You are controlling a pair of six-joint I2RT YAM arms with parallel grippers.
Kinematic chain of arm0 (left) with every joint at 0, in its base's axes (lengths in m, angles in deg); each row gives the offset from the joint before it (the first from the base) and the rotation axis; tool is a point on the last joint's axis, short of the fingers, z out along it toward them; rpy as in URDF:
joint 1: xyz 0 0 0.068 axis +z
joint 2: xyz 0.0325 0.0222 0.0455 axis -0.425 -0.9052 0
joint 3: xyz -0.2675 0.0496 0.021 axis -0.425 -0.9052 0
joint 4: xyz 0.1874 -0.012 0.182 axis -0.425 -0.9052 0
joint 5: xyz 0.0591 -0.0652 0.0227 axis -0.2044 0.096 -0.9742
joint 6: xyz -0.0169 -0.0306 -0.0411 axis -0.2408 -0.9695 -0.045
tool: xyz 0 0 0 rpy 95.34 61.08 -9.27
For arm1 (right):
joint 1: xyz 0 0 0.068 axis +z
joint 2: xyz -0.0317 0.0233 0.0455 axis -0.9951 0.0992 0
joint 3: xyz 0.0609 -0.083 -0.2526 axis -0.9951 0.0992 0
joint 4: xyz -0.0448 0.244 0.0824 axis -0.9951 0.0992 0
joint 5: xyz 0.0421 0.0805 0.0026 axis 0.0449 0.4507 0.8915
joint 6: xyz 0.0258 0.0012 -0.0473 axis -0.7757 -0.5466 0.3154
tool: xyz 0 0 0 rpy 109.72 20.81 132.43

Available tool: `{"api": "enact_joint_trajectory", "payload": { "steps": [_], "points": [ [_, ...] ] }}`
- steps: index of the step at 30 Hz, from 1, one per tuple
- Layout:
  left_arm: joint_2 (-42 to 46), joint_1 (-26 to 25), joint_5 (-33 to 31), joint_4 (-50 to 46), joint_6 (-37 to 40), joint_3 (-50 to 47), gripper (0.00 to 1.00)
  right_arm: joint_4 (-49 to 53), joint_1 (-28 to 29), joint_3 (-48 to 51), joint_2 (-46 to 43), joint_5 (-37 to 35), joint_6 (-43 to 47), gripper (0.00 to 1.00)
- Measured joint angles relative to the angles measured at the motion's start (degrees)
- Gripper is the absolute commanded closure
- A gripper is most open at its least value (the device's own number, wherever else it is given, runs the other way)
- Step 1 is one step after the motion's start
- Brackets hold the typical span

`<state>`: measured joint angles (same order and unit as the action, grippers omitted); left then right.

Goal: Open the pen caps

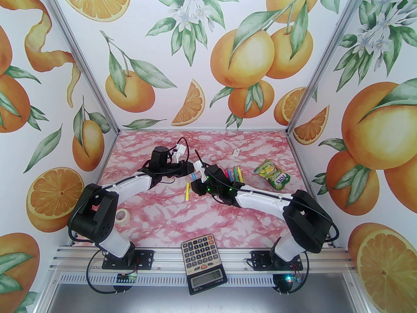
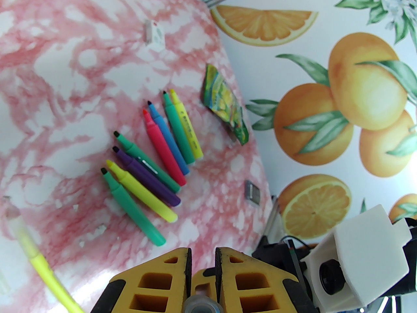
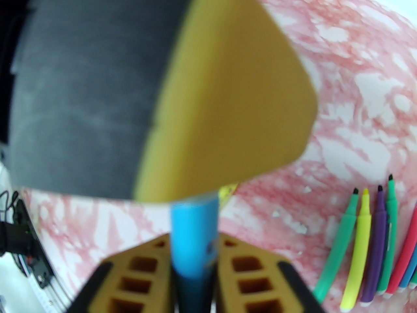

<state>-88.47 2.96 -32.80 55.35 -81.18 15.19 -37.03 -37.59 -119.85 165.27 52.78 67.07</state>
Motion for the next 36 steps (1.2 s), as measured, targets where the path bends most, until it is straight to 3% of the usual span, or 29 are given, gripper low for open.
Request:
{"api": "enact_joint_trajectory", "payload": {
  "steps": [11,23,30,36],
  "points": [
    [0.0,0.37,-0.98,-0.79,-0.59,0.44,1.0,0.04,-0.26,0.11,0.0,-0.04,1.46,0.96],
    [0.0,1.79,0.83,0.63,-5.25,-0.09,1.0,-2.05,-0.26,1.29,-0.81,-0.48,4.15,0.99],
    [0.0,7.76,-4.42,2.93,-6.4,-0.11,1.0,3.17,-0.24,5.33,-1.77,-0.48,5.66,1.0],
    [0.0,7.52,-7.17,-0.9,-3.37,0.81,1.0,3.52,-0.24,5.46,-1.77,-1.77,5.62,0.97]
  ]
}}
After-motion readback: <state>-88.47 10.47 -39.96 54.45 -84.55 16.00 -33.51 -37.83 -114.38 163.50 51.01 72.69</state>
